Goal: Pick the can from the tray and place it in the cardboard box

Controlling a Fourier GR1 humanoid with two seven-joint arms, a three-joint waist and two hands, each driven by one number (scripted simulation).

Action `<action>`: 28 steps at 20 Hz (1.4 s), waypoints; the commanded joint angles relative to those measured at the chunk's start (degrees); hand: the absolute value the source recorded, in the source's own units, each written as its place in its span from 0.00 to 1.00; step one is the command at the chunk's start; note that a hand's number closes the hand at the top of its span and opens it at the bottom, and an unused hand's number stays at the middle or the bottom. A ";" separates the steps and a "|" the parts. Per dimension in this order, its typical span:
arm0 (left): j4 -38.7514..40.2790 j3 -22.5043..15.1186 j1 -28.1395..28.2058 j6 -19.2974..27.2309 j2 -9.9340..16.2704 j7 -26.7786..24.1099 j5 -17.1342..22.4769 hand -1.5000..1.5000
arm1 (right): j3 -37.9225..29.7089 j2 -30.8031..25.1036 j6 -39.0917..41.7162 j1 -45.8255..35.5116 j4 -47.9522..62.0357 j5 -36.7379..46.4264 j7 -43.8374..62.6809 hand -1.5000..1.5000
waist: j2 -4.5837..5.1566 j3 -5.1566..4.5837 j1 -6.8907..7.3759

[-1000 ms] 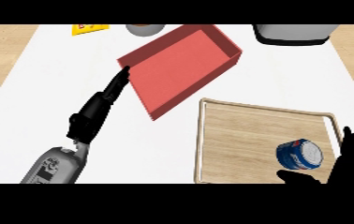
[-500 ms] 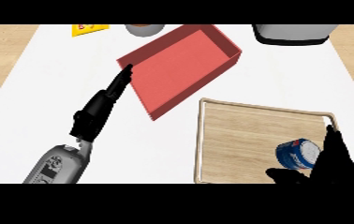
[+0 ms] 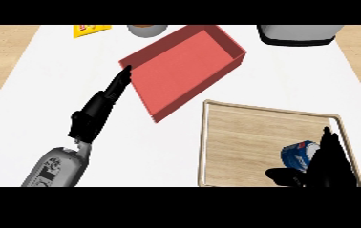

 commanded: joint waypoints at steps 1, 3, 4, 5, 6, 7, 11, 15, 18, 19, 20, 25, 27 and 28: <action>0.71 0.79 -1.39 -1.46 -0.37 -0.53 -0.26 0.50 | -0.54 4.12 4.05 -4.08 4.46 3.57 9.41 0.00 | 0.06 0.01 0.13; -1.91 0.15 0.58 -0.99 -0.66 1.08 -1.12 0.50 | -2.41 3.20 4.02 -0.32 3.11 3.00 6.07 0.00 | -0.08 0.03 -0.07; -4.97 -1.14 3.50 0.17 -0.85 1.81 -1.90 0.50 | -2.32 4.92 3.74 -4.03 7.29 4.93 7.72 0.00 | -0.07 0.04 0.56; 0.46 0.51 1.73 -1.66 -0.80 -1.47 -1.12 0.50 | -2.87 4.95 3.79 -4.24 7.44 4.77 8.26 0.00 | 0.07 0.01 0.11; 2.14 0.78 0.43 -1.16 -2.01 -2.20 -1.99 0.50 | -1.25 4.98 5.52 -1.48 2.91 5.41 8.13 0.00 | -0.02 0.01 -0.32; -0.10 -0.26 3.53 -0.11 -1.99 -2.27 -2.95 0.50 | -5.50 3.84 5.08 0.36 4.19 3.33 3.95 0.00 | -0.06 0.03 -0.17; -0.89 1.51 -2.00 -1.37 -2.86 3.48 -2.07 0.50 | -5.70 5.03 4.16 -1.83 8.09 3.00 2.55 1.00 | -0.02 0.06 -0.20; -3.55 2.10 4.30 -2.65 -1.61 -0.07 -2.48 0.50 | -5.39 5.03 4.82 0.52 6.90 5.21 0.08 1.00 | -0.11 0.04 0.08; -6.70 2.99 2.96 -3.16 -1.19 3.61 -2.23 0.50 | -9.56 3.72 5.92 -2.74 9.04 5.74 -2.00 1.00 | -0.12 0.06 0.27; 2.90 1.64 -0.52 -1.70 -5.35 -1.15 -4.95 0.50 | -4.19 5.02 2.17 0.30 8.35 9.74 -1.27 1.00 | 0.02 0.03 -0.44; 1.15 5.18 0.03 -4.64 -2.37 -1.37 -1.93 0.50 | -7.26 3.83 4.89 -1.22 8.18 10.15 -1.95 1.00 | -0.02 0.02 -0.19; 0.66 0.61 -0.16 -3.86 -4.76 -0.84 -4.30 0.50 | 8.51 -1.90 8.50 -6.85 10.52 8.76 -25.01 1.00 | 0.66 0.14 4.70; 0.02 -0.24 -1.33 -5.72 -4.60 -0.84 -3.70 0.50 | 17.35 -3.15 11.17 -10.20 9.78 7.88 -33.59 1.00 | 0.92 0.10 9.67; 0.05 -0.90 -1.20 -6.26 -4.87 -1.05 -3.60 0.50 | 20.58 -3.67 11.77 -12.15 9.64 7.21 -37.59 1.00 | 1.18 0.09 12.04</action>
